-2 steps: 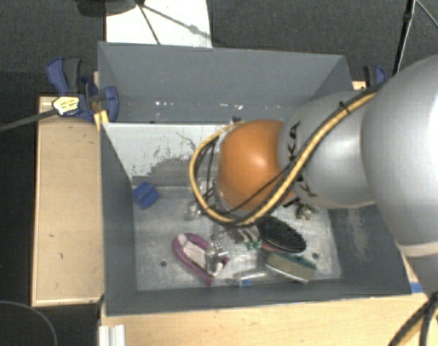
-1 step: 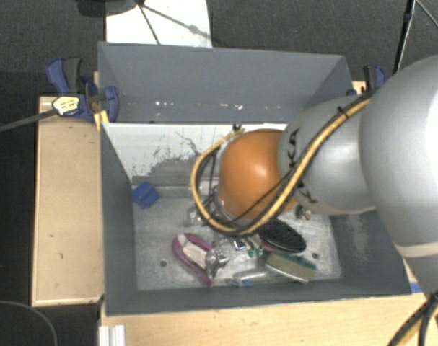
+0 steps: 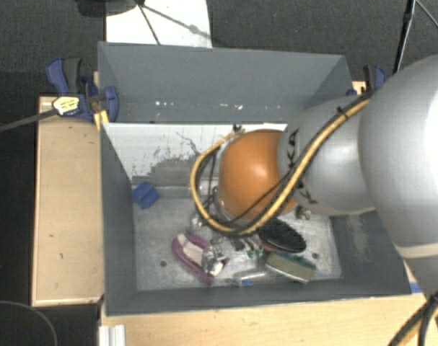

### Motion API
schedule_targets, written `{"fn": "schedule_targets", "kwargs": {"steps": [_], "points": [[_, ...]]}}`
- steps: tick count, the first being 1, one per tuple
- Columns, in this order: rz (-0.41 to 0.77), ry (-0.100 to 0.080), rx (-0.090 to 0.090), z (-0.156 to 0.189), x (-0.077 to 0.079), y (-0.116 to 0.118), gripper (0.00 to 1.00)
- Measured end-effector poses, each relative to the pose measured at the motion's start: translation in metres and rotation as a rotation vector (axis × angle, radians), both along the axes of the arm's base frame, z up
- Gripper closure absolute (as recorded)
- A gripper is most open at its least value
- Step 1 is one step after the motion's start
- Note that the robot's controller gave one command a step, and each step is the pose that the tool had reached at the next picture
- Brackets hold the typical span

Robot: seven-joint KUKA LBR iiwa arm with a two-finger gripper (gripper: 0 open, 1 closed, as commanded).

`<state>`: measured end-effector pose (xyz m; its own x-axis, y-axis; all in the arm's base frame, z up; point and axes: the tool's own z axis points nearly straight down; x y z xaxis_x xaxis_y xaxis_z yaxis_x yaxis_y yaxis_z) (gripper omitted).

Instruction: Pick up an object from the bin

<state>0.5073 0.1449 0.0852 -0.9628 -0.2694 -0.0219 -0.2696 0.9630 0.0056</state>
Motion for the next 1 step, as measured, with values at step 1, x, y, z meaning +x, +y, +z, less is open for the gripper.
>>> {"fn": "schedule_targets", "kwargs": {"steps": [1], "points": [[0.590,0.006,-0.010,0.0000,0.0089,0.0080,1.00]]}}
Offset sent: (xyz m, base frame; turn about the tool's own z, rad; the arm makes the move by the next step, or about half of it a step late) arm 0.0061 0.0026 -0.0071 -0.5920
